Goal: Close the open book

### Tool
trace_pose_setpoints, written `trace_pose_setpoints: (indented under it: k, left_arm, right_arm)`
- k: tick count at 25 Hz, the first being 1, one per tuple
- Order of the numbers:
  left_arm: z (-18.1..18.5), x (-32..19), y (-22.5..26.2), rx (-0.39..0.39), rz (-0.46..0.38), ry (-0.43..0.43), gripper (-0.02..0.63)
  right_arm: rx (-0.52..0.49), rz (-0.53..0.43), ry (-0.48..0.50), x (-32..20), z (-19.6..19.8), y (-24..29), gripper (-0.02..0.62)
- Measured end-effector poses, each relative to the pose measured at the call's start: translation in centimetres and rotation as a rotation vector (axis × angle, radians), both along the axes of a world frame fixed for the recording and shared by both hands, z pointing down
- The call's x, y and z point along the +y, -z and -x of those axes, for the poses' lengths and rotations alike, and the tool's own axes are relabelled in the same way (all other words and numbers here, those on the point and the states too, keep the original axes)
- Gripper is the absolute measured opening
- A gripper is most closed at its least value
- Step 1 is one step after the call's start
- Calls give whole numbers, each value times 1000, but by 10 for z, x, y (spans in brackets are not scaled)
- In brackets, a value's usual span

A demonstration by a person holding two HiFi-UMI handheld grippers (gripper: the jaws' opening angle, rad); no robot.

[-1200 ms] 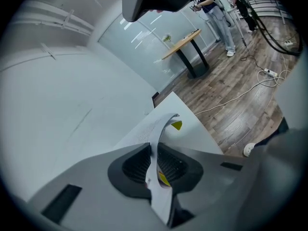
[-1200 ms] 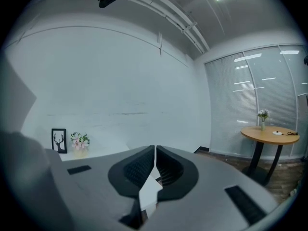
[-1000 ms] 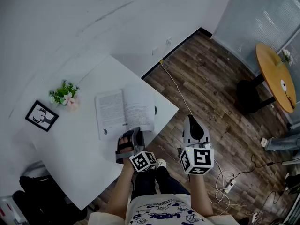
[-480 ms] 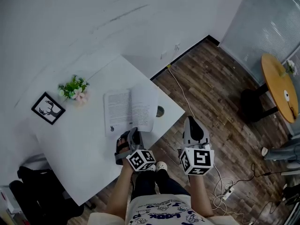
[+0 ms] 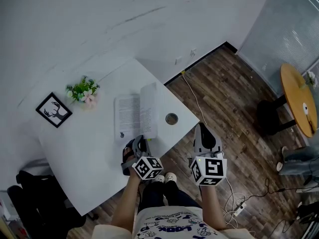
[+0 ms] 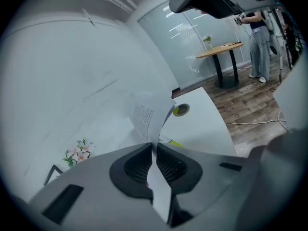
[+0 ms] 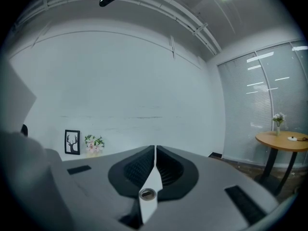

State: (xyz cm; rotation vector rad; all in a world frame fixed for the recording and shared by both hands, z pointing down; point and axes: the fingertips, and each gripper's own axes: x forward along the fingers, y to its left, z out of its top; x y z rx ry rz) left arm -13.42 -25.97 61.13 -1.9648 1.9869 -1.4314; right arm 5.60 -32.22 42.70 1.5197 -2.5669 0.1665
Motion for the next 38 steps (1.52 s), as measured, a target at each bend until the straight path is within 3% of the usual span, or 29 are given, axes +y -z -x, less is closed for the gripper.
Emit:
trace_pose_setpoints:
  k: [18,32,38]
  left_arm:
    - [25,6,-30,99,62,123,43]
    - [43,11,-44,331,73,316,64]
    - [49,12,-48,383,88,363,94]
  right_arm:
    - [14,13,33,-8,13,-6,34]
    - [14,21,17,-13,8,-8,34]
    - [10,28,3,-14,3,-9,34]
